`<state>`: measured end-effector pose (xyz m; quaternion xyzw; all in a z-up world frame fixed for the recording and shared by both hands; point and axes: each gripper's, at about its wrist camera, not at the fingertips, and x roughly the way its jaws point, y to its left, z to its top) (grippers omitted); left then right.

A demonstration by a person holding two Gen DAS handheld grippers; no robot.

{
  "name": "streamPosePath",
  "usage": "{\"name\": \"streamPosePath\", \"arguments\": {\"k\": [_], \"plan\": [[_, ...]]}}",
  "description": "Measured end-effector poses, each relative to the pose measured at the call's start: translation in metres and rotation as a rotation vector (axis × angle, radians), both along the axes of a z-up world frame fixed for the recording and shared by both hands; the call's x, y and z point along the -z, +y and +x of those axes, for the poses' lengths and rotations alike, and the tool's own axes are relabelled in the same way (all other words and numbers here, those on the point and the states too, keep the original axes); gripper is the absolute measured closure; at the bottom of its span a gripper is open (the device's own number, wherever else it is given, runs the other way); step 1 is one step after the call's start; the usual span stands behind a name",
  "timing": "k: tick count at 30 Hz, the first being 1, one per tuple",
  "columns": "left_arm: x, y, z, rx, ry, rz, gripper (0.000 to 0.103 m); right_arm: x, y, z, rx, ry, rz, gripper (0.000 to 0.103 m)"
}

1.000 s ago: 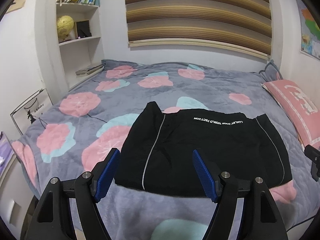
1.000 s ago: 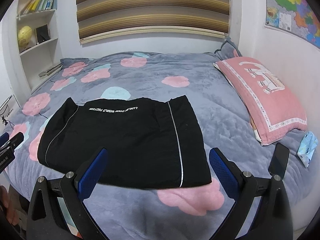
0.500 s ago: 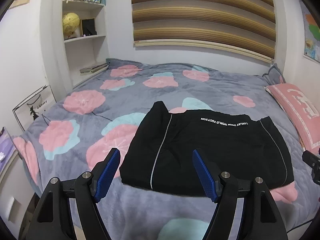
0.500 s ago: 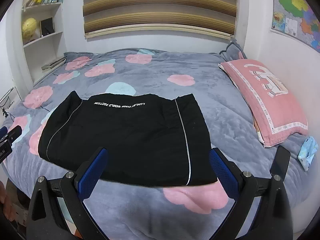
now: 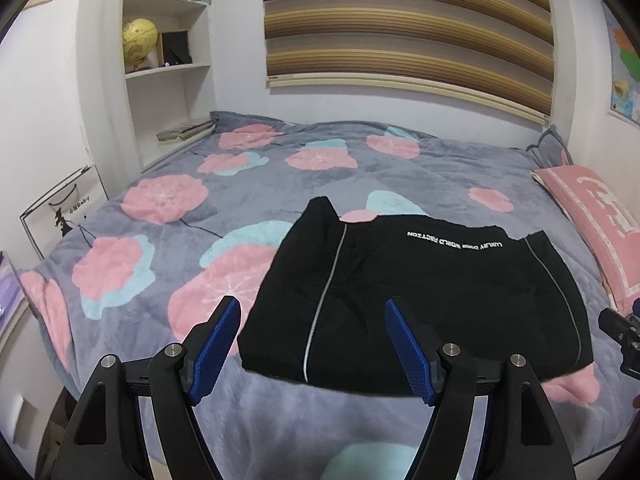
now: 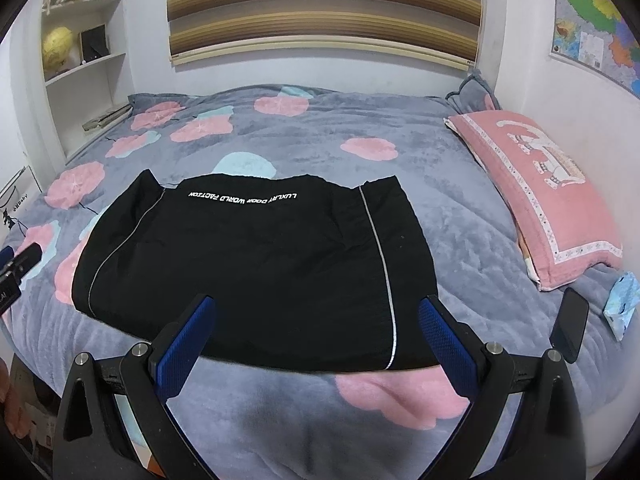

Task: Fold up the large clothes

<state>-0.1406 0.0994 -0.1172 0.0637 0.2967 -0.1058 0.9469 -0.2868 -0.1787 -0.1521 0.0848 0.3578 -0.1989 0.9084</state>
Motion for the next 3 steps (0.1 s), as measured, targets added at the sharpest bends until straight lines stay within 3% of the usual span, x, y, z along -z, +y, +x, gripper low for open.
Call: {"name": "streamPosePath", "arguments": {"k": [3], "plan": [[-0.0002,0.0058,0.0032,0.009,-0.029,-0.018,0.027,0.0047,-0.0007,0.0051,-0.001,0.010,-0.001,0.001]]}}
